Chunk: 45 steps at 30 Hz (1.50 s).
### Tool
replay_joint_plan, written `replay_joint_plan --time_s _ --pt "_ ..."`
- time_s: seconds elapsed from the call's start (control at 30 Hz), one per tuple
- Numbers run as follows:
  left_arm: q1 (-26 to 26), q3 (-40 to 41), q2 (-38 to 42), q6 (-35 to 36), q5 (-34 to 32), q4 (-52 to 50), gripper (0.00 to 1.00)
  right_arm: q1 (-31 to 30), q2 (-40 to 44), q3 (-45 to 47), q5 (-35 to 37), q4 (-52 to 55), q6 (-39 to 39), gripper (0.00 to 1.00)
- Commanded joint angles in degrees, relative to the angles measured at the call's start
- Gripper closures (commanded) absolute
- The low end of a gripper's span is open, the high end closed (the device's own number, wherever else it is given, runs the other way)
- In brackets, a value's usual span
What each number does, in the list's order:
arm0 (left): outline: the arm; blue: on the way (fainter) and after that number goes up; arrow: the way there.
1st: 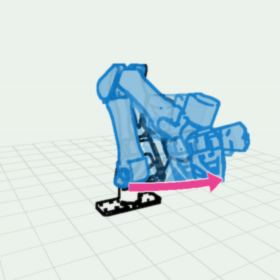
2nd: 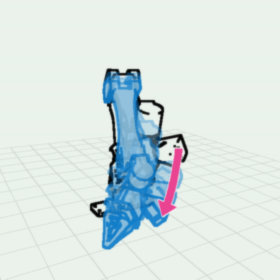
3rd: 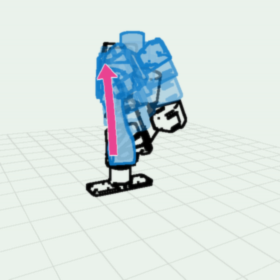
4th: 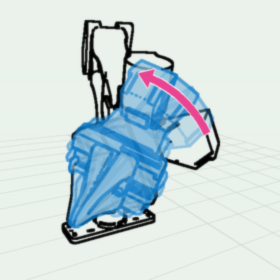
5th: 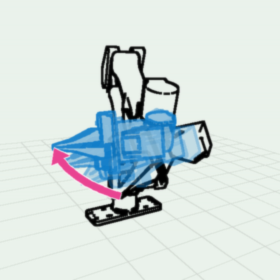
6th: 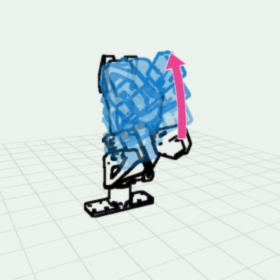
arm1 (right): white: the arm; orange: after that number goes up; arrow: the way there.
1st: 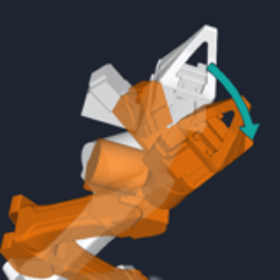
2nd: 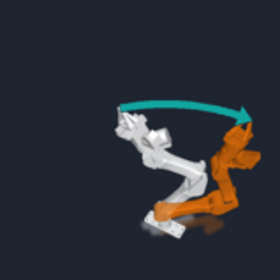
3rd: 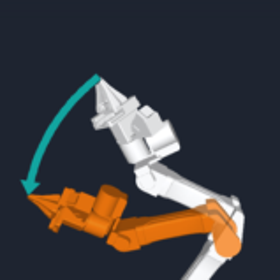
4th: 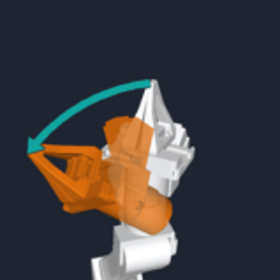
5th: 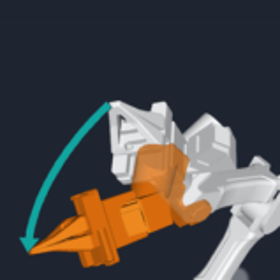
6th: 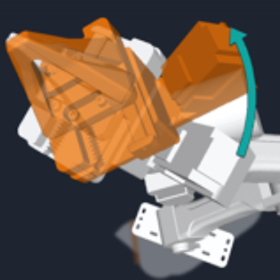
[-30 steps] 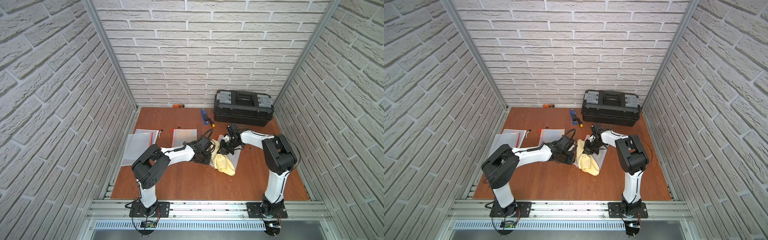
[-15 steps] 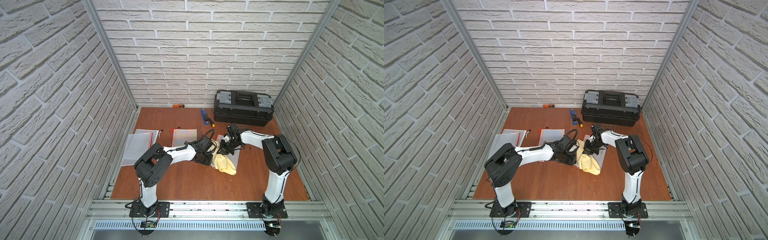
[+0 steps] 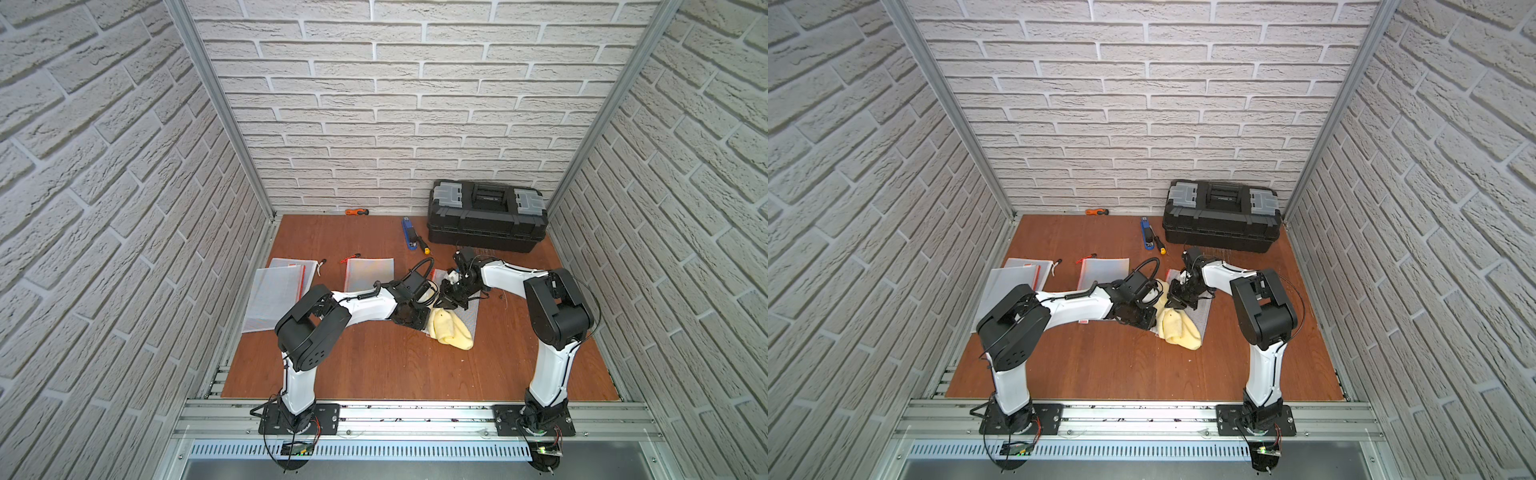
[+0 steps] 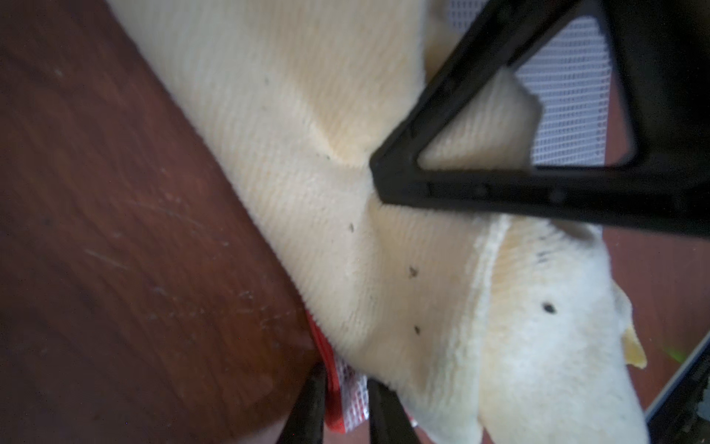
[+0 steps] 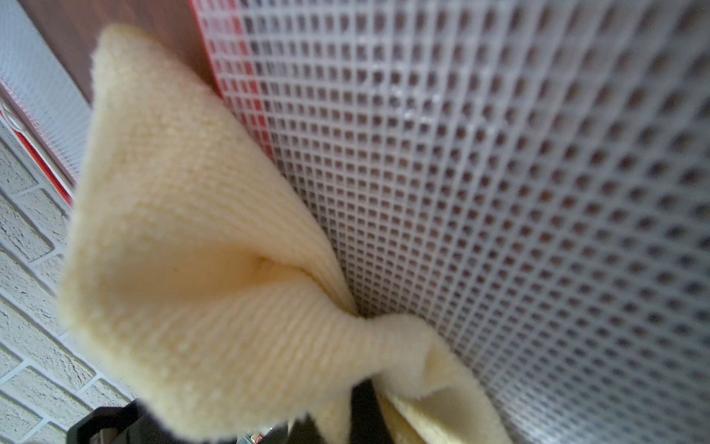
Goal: Wipe the document bag
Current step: Wipe the dirt from the document bag.
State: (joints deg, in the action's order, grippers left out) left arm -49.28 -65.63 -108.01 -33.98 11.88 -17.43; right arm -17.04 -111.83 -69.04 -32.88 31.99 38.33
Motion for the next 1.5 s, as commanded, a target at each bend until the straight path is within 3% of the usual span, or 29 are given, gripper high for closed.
replay_joint_plan --time_s 0.0,0.27,0.5,0.63,0.9,1.07,1.23,1.47 --pt "-0.8 0.0 -2.4 1.2 -1.0 -2.8 0.84 0.0 2.1 1.0 0.5 0.4 -0.7 0.98" --pt "-1.6 0.8 -3.3 1.3 -1.9 -3.9 1.0 0.0 2.0 1.1 0.3 0.1 -0.6 0.98" --pt "-2.1 1.1 -3.9 1.0 -2.3 -4.0 1.0 0.0 2.7 -0.6 -0.5 0.6 -0.7 0.98" --pt "-2.2 2.1 -2.9 1.0 -3.0 -4.4 1.0 0.9 0.8 -7.9 1.9 6.9 -4.2 0.98" --pt "-2.0 4.3 -1.4 1.0 -4.3 -3.9 1.0 10.8 -10.6 -19.0 -0.4 14.4 -9.9 0.98" --pt "-2.1 4.3 -1.3 1.4 -4.9 -4.0 1.0 15.0 -10.4 -21.1 5.3 20.9 -13.9 0.98" --pt "-2.0 3.8 -1.4 1.8 -4.6 -3.9 1.0 12.0 -7.3 -19.6 6.5 22.8 -15.0 0.98" --pt "-1.9 3.1 -2.2 1.8 -4.3 -4.4 1.0 2.7 -5.1 -14.0 3.7 15.5 -9.4 0.98"
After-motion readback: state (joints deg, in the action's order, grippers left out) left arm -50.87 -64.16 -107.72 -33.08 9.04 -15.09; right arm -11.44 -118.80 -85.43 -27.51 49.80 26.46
